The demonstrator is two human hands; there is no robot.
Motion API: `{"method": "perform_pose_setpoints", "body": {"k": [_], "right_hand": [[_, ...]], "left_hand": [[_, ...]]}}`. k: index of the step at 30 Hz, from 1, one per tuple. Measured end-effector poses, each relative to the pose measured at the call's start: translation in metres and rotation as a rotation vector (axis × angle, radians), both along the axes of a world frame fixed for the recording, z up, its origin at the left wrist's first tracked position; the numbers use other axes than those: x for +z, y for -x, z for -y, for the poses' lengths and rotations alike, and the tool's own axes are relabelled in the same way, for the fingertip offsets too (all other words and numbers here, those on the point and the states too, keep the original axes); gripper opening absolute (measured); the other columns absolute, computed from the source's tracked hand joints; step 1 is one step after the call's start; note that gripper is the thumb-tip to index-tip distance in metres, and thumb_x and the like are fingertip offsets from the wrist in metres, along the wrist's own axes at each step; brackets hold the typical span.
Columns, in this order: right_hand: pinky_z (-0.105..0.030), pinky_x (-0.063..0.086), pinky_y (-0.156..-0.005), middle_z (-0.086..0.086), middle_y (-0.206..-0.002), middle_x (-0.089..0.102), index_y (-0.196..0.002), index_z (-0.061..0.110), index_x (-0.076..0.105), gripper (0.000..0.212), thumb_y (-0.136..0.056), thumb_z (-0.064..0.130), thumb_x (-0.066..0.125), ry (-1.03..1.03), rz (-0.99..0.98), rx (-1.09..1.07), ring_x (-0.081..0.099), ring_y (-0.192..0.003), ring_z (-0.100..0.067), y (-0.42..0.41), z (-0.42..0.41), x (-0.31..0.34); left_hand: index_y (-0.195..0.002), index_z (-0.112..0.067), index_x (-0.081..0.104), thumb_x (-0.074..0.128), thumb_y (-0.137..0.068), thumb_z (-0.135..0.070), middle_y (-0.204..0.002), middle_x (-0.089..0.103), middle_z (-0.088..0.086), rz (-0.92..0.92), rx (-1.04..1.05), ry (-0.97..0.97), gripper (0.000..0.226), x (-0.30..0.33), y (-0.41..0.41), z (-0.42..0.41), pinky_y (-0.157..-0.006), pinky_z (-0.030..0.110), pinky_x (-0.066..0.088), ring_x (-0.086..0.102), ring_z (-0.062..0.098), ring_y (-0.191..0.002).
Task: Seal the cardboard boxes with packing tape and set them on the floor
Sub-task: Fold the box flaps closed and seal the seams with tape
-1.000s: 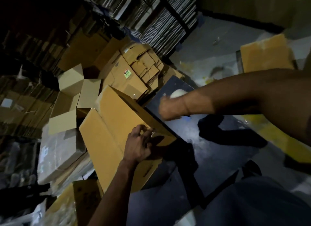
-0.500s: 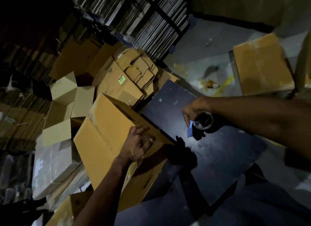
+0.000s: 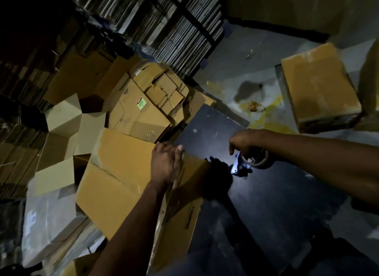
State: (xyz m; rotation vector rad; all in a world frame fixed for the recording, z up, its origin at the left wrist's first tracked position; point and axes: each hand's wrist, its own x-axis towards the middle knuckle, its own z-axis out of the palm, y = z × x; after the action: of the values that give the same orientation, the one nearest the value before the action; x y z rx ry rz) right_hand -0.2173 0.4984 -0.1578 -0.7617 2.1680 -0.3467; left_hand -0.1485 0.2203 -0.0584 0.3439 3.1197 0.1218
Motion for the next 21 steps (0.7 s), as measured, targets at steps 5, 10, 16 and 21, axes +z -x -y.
{"method": "perform_pose_setpoints", "body": {"k": [5, 10, 16, 21], "right_hand": [[-0.035, 0.057, -0.078, -0.003, -0.146, 0.057, -0.146, 0.030, 0.053, 0.069, -0.081, 0.008, 0.058, 0.510, -0.004, -0.260, 0.069, -0.093, -0.029, 0.026, 0.019, 0.005], [-0.010, 0.044, -0.052, 0.006, -0.153, 0.041, -0.158, 0.027, 0.034, 0.084, -0.086, -0.007, 0.061, 0.818, 0.145, -0.511, 0.057, -0.067, 0.022, 0.027, 0.061, 0.025], [-0.042, 0.046, -0.113, 0.004, -0.145, 0.058, -0.150, 0.027, 0.050, 0.072, -0.084, 0.009, 0.072, 0.967, 0.261, -0.661, 0.053, -0.135, -0.010, -0.011, 0.102, 0.007], [-0.042, 0.027, -0.125, 0.002, -0.170, 0.012, -0.164, 0.024, 0.010, 0.094, -0.080, 0.009, 0.050, 0.943, 0.040, -0.649, 0.013, -0.157, -0.017, -0.058, 0.121, -0.011]], "left_hand": [[-0.082, -0.015, 0.072, 0.028, -0.114, -0.043, -0.082, 0.071, -0.001, -0.044, 0.091, -0.266, 0.061, -0.007, 0.055, -0.001, -0.086, 0.042, 0.051, 0.064, 0.018, -0.080], [-0.086, -0.010, 0.071, 0.042, -0.112, -0.035, -0.081, 0.069, 0.003, -0.080, 0.058, -0.351, 0.046, 0.004, 0.058, 0.004, -0.074, 0.028, 0.044, 0.057, 0.010, -0.076], [-0.077, -0.027, 0.057, 0.046, -0.110, -0.032, -0.070, 0.054, -0.014, -0.075, -0.069, -0.243, 0.035, -0.007, 0.057, 0.017, -0.067, 0.034, 0.038, 0.051, 0.004, -0.070], [-0.073, -0.018, 0.060, 0.046, -0.110, -0.029, -0.065, 0.054, -0.006, -0.136, -0.074, -0.279, 0.041, -0.017, 0.055, 0.018, -0.069, 0.040, 0.044, 0.051, 0.014, -0.063]]}}
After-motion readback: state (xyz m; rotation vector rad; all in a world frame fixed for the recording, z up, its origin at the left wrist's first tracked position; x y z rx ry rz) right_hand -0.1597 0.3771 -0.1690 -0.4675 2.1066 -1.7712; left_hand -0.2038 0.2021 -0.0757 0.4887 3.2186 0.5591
